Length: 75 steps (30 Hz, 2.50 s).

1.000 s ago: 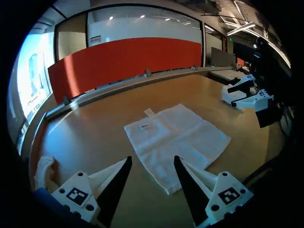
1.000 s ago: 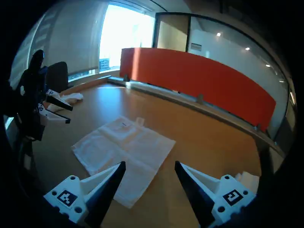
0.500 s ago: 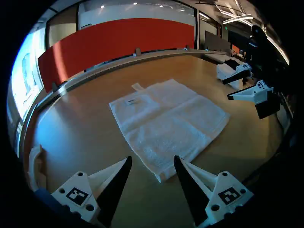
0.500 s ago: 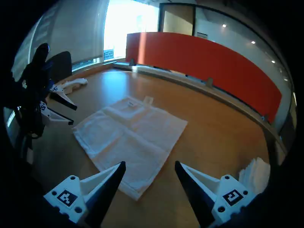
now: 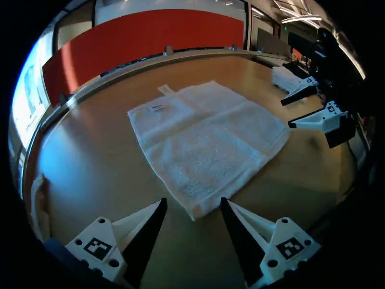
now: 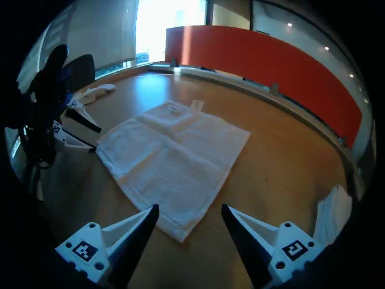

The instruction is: Fold towel

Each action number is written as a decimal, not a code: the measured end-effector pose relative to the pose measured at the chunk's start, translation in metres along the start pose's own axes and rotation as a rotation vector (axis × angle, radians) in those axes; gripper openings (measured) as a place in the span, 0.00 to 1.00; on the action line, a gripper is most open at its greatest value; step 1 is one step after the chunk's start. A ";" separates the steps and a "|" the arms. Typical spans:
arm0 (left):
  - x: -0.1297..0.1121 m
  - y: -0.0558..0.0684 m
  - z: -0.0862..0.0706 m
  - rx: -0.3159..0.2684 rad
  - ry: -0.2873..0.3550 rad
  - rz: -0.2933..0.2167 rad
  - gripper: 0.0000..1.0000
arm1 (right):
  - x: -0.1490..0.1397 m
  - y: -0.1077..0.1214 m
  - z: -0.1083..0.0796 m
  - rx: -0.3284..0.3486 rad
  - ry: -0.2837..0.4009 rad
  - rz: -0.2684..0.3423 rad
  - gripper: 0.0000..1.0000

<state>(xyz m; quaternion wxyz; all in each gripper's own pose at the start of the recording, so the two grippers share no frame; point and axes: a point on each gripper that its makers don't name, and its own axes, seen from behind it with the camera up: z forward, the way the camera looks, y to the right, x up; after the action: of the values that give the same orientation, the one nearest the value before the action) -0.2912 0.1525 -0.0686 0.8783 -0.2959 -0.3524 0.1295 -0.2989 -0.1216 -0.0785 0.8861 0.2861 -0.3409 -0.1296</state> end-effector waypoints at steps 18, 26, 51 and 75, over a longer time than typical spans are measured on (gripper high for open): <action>-0.006 0.007 0.007 -0.011 -0.022 -0.009 0.81 | -0.025 -0.008 0.008 0.035 -0.060 -0.015 0.99; -0.005 0.007 0.007 -0.015 -0.020 -0.010 0.81 | -0.029 -0.010 0.008 0.048 -0.070 -0.021 0.97; -0.006 0.012 0.005 -0.021 -0.044 -0.007 0.60 | -0.031 -0.020 0.011 0.090 -0.085 -0.011 0.33; 0.028 0.011 -0.017 0.020 -0.009 -0.127 0.20 | 0.018 -0.010 -0.011 0.056 -0.010 0.017 0.14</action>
<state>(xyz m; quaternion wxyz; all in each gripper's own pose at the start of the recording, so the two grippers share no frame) -0.2601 0.1663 -0.0700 0.8862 -0.2635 -0.3729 0.0784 -0.2785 -0.1324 -0.0818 0.8771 0.3070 -0.3513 -0.1139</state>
